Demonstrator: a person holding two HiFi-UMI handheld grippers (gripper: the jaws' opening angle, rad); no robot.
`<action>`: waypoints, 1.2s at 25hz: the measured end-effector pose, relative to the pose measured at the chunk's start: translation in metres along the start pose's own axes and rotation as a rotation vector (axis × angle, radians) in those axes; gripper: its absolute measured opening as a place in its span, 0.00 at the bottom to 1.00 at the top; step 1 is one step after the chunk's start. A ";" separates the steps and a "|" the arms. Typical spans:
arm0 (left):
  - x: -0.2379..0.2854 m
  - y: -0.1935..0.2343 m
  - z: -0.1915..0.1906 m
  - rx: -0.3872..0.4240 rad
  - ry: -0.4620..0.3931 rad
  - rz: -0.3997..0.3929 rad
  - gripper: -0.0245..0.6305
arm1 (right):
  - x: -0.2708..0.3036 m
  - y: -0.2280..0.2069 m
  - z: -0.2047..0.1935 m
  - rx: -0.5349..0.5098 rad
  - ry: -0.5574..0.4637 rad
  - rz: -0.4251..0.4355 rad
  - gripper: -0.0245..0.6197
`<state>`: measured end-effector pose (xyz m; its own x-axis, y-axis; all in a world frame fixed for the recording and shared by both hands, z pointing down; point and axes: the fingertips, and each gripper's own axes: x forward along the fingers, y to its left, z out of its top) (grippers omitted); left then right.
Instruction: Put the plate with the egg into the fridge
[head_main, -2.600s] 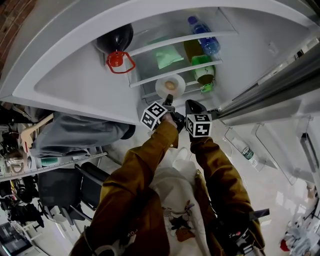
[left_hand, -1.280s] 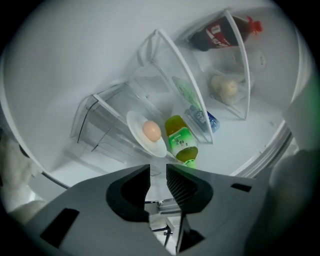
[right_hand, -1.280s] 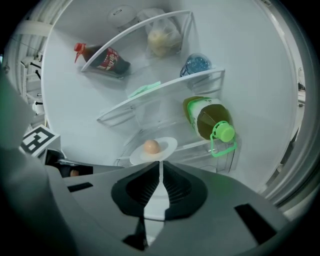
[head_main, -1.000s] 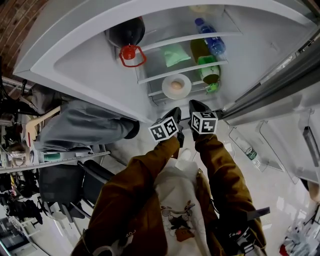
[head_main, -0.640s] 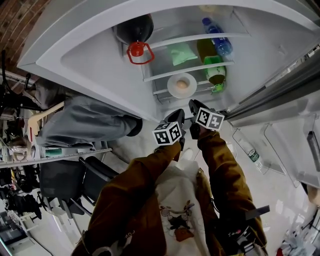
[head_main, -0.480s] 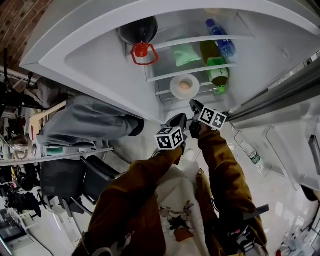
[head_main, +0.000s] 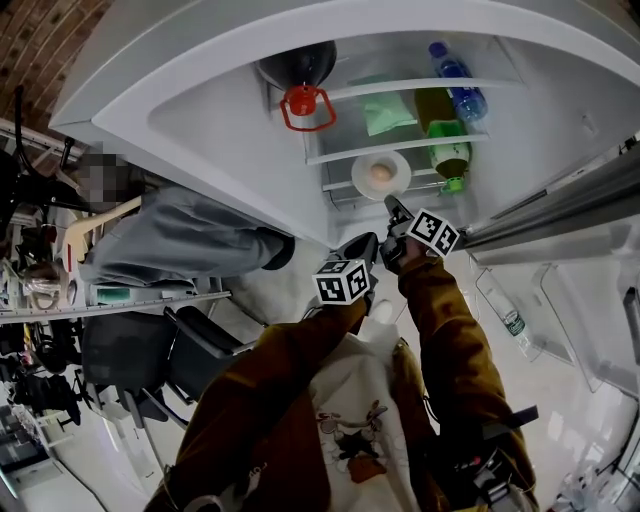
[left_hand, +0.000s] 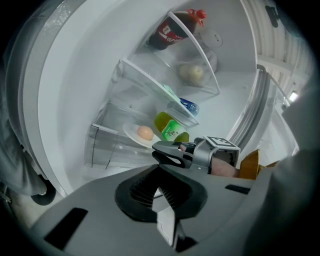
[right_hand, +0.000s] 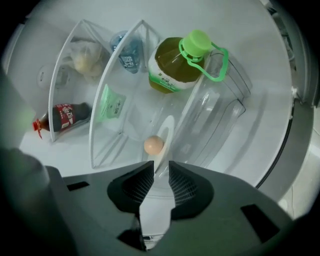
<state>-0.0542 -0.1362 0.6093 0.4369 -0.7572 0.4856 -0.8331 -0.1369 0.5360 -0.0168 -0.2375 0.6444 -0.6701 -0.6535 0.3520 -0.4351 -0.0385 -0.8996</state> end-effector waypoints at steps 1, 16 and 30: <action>0.000 0.000 0.000 -0.001 0.002 -0.001 0.05 | 0.001 0.000 0.000 0.023 -0.002 0.006 0.15; -0.001 0.010 0.009 -0.010 -0.004 0.004 0.05 | 0.018 0.018 0.013 0.128 -0.038 0.075 0.06; -0.002 0.016 0.018 0.002 0.000 -0.003 0.05 | 0.043 0.025 0.040 0.093 -0.084 0.053 0.06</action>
<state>-0.0743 -0.1480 0.6042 0.4391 -0.7569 0.4840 -0.8327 -0.1405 0.5357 -0.0327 -0.2966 0.6272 -0.6362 -0.7175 0.2836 -0.3400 -0.0693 -0.9379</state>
